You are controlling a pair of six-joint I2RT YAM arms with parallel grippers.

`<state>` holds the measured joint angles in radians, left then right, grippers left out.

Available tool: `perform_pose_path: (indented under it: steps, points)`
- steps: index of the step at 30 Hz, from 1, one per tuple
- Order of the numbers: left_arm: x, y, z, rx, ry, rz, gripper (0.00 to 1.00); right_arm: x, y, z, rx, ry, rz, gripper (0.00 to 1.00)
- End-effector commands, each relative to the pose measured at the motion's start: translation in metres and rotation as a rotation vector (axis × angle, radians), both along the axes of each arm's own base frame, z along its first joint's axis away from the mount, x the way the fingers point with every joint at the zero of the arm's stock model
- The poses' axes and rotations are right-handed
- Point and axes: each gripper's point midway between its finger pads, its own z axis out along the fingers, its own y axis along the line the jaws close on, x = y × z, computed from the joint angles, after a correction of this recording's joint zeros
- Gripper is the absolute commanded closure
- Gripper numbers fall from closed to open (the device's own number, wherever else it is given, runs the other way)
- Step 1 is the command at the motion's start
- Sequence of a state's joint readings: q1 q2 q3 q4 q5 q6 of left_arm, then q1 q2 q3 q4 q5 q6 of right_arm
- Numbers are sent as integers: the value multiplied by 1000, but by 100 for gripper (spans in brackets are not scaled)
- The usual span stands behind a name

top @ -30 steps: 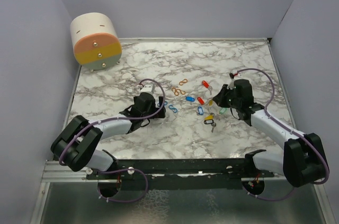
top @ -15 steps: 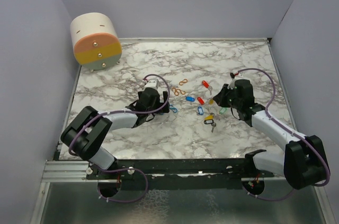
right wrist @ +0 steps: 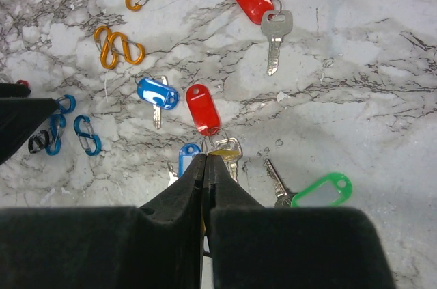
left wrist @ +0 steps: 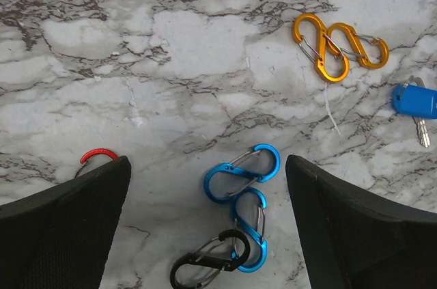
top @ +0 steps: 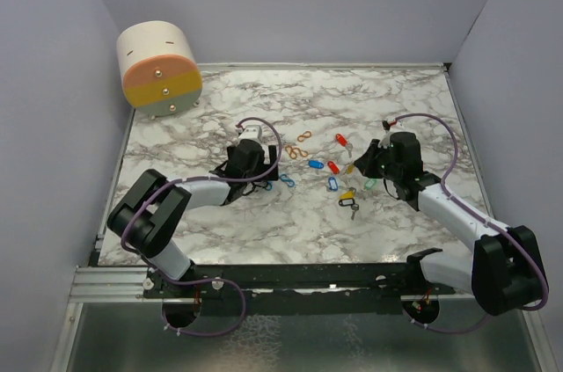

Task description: Put the keys on the keyring

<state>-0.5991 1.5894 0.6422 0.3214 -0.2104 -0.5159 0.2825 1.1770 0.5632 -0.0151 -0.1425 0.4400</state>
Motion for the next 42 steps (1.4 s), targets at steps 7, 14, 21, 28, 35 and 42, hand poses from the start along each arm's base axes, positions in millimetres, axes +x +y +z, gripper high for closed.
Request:
perform_pose_path:
  steps: [7,14,21,28,35,42]
  points:
    - [29,16,8,32,-33,46,1,2,-2,3,-13,-28,-10,99]
    - [39,14,32,-9,-81,45,1,4,-1,3,-12,-33,-8,99]
    - [34,23,79,-47,-171,68,2,4,4,5,-13,-47,37,99]
    - [7,56,75,-25,-177,173,10,0,17,16,-1,-97,96,99]
    - [-13,82,45,55,-112,245,23,-4,25,23,-7,-117,122,99]
    - [-14,96,25,140,-81,288,26,-6,32,28,-12,-141,146,99]
